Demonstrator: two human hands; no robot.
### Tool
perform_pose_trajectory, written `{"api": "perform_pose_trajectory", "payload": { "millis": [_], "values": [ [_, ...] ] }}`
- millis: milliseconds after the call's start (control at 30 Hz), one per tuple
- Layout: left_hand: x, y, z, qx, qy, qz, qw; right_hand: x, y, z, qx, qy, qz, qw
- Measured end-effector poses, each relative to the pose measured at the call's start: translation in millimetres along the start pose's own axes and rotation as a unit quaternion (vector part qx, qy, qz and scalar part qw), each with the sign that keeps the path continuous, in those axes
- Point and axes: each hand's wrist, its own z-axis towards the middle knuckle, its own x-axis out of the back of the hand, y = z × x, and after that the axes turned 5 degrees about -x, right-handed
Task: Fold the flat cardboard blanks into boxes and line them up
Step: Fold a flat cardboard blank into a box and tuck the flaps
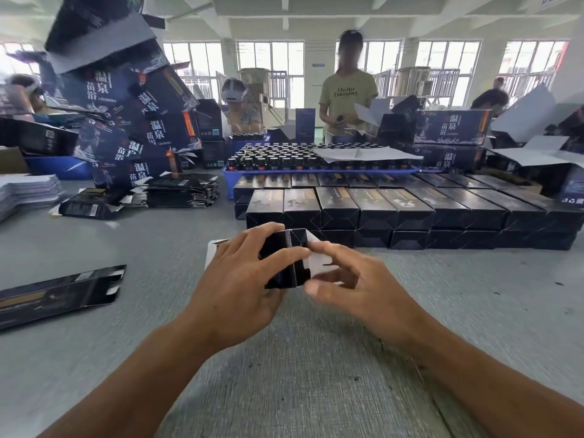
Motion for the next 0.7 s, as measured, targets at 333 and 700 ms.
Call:
{"api": "perform_pose_trajectory", "payload": {
  "millis": [333,700],
  "values": [
    [-2.5,9.9,0.9,-0.012,0.007,0.009,1.000,-5.6,0.3,0.1,0.018,0.112,-0.018,0.993],
    [-3.8,7.8,-0.1,0.007,0.045,-0.007,0.999,-7.5,-7.3,-1.6,0.008,0.107,0.028,0.994]
  ]
}}
